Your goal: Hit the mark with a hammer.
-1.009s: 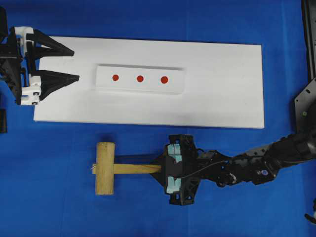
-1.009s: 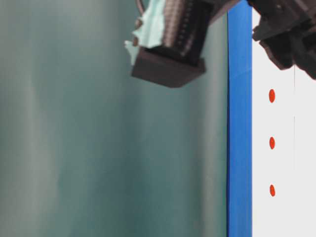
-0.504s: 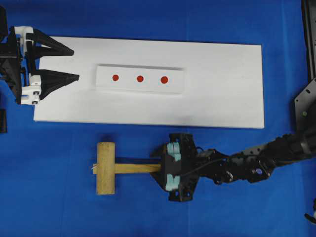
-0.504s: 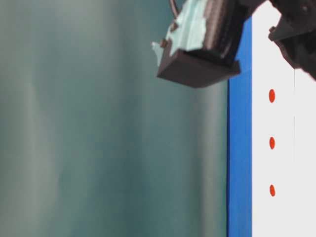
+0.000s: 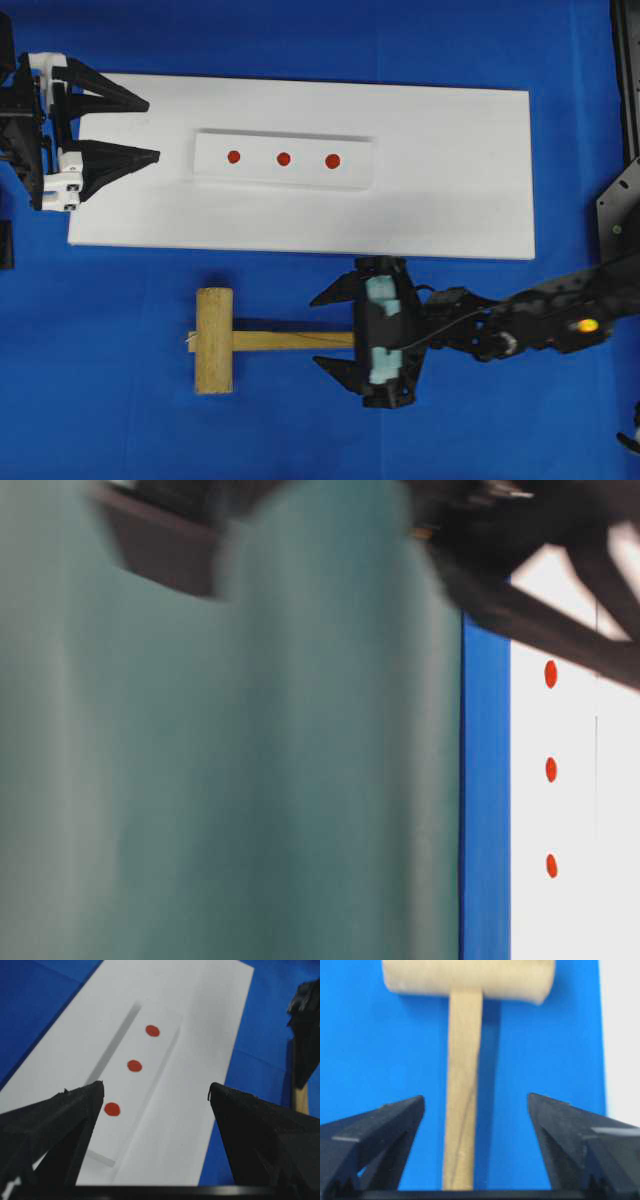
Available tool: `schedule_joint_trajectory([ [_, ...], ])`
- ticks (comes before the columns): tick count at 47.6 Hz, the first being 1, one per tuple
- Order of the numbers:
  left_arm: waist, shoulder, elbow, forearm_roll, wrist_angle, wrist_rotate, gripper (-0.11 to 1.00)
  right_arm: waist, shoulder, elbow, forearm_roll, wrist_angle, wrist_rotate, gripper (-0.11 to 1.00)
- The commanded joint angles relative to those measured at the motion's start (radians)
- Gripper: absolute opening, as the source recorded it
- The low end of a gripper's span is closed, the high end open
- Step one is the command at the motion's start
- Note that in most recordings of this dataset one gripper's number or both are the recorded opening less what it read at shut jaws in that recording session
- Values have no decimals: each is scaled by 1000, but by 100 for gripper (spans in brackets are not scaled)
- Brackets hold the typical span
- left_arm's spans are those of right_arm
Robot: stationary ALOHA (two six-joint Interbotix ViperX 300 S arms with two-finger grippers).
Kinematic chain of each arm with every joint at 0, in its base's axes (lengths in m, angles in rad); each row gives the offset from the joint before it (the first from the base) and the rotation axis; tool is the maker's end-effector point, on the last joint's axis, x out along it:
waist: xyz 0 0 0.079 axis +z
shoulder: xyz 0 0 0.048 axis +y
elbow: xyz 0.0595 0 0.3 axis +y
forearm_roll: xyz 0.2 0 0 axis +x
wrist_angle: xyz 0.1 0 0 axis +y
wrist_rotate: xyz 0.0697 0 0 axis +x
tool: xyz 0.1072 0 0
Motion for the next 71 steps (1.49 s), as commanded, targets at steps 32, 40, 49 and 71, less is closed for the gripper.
schedule_joint_trajectory([
  [32,-40,-20,-8,3,15,87,82,-287,-591,249,-2,118,-193,80],
  [40,-49,-55,2,3,8,169,82,-324,-744,325,-2,158,-222,80],
  [49,-49,-127,21,2,-3,219,82,-364,-916,451,-2,166,-250,80],
  [71,-57,-333,137,3,-2,299,82,-376,-1108,689,0,160,-253,74],
])
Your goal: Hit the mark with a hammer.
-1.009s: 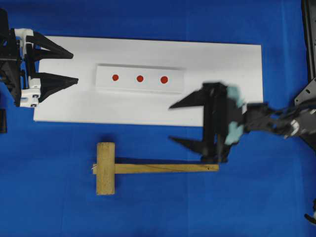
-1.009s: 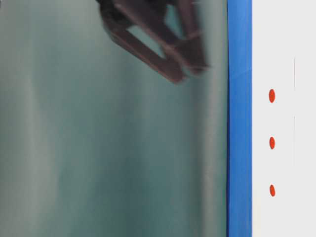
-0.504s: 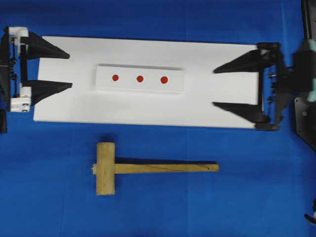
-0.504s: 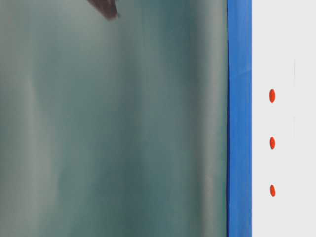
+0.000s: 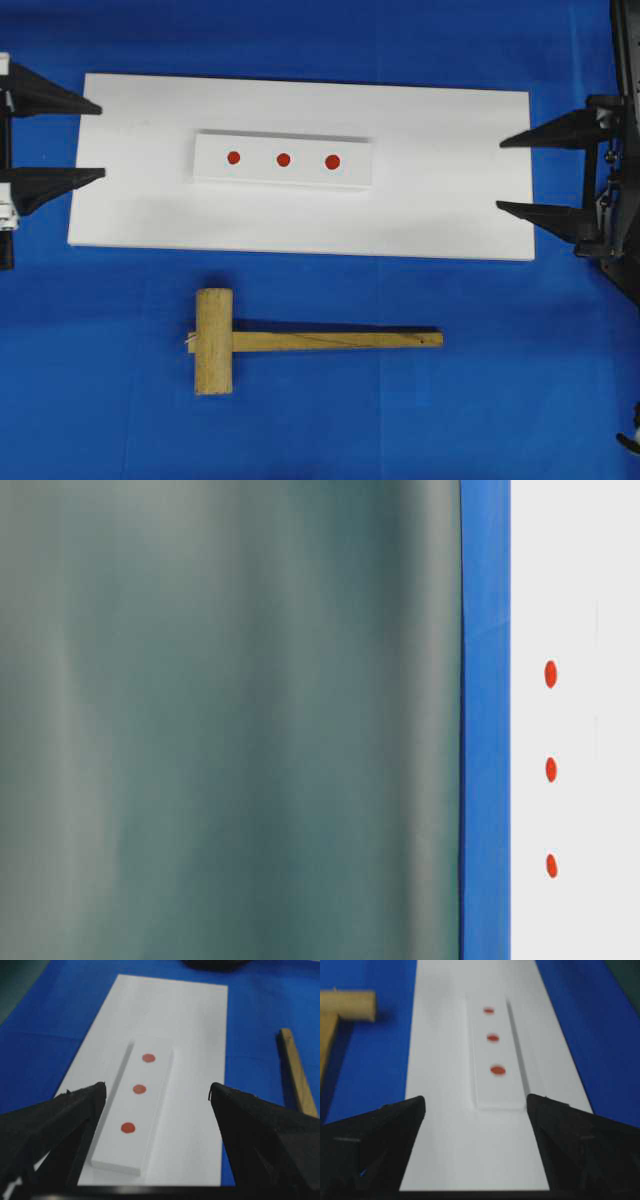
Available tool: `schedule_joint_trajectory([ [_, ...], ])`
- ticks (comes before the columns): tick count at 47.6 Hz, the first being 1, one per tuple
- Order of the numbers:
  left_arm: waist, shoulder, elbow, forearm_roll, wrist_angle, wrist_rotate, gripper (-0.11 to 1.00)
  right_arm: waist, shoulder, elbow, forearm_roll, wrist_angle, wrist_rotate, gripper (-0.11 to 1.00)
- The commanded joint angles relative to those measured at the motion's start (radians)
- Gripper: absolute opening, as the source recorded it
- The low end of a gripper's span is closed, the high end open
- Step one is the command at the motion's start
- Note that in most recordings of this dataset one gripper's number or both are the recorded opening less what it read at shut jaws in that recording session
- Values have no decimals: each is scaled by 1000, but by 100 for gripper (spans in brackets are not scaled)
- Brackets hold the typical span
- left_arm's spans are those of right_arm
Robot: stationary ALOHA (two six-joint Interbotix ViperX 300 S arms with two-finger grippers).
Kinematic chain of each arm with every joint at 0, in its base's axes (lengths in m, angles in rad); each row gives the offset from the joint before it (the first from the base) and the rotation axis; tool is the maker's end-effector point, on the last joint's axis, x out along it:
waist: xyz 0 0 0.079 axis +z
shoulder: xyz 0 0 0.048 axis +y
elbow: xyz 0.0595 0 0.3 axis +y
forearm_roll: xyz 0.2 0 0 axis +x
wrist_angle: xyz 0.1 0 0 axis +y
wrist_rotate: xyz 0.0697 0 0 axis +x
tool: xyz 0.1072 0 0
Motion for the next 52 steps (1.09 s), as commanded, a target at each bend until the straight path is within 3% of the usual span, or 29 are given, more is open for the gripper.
schedule_joint_trajectory([
  [1,-8,-29,6,2,-3,18,82,-2,-21,11,-2,-6,0,73],
  [15,-20,-101,78,2,3,55,78,-2,-127,74,-2,-6,2,71],
  [52,-60,-140,121,2,14,55,77,-2,-121,77,2,-9,6,71],
])
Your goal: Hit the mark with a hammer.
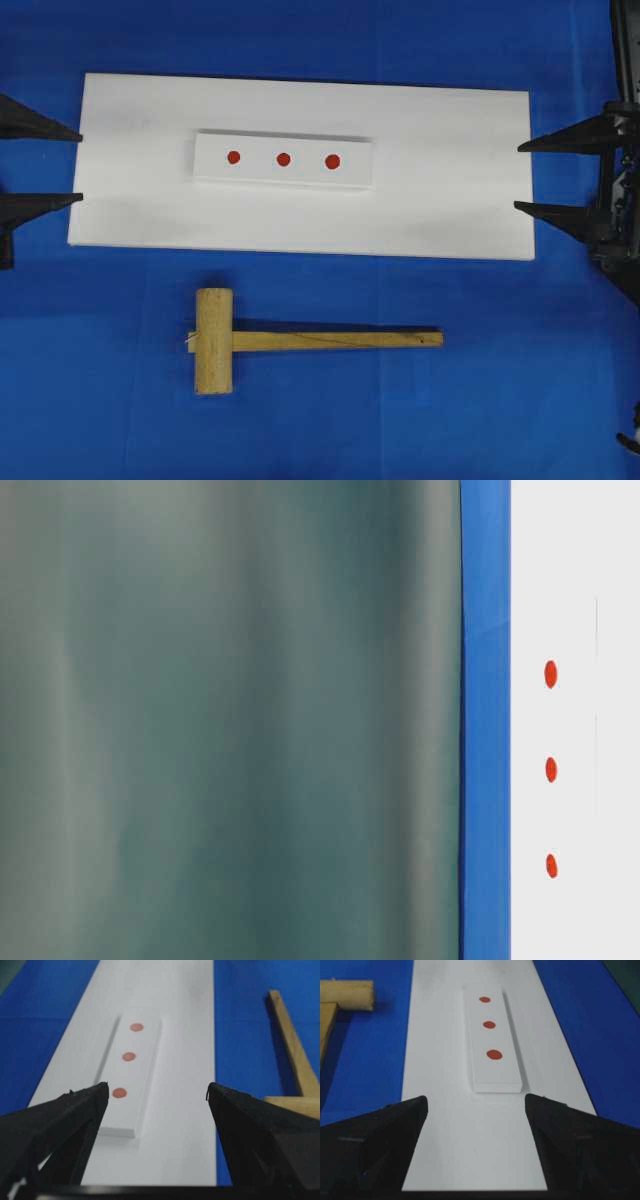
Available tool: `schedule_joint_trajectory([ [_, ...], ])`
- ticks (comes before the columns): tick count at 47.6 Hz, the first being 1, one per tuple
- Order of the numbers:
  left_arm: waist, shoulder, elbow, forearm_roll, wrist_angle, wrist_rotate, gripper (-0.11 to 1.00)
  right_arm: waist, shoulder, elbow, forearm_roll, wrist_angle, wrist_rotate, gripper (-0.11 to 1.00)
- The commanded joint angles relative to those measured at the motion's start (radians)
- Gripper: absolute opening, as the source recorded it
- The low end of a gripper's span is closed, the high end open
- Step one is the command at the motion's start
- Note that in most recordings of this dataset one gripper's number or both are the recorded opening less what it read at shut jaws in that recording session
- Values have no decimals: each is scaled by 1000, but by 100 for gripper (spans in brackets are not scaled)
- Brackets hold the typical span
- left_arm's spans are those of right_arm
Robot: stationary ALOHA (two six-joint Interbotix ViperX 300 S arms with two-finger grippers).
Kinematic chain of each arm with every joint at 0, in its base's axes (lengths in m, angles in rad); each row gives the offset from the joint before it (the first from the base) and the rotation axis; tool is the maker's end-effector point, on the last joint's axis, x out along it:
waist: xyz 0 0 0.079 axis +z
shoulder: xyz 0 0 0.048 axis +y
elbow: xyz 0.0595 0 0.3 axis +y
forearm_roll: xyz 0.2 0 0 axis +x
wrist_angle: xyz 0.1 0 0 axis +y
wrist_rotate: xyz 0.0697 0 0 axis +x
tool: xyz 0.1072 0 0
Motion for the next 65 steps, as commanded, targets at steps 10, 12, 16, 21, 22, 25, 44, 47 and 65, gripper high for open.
schedule_joint_trajectory([
  [10,-9,-6,6,2,-3,2,77,-2,11,-11,2,-5,2,71],
  [12,-9,-5,9,2,-3,2,77,-2,11,-11,2,-5,2,71],
  [16,-9,-6,9,2,-3,2,77,-2,12,-11,0,-6,2,71],
  [21,-9,-6,11,2,-3,2,77,-2,12,-11,0,-6,2,71],
  [22,-9,-6,9,2,-3,2,77,-2,11,-11,0,-5,2,71],
  [25,-9,-5,9,2,-3,2,77,-2,11,-11,0,-5,2,71],
  [44,-9,-6,11,2,-3,2,77,-2,12,-11,0,-6,2,71],
  [47,-9,-6,11,2,-3,0,77,-2,12,-11,0,-6,2,71],
  [65,-9,-6,11,2,-3,2,77,0,11,-11,-2,-6,2,71],
])
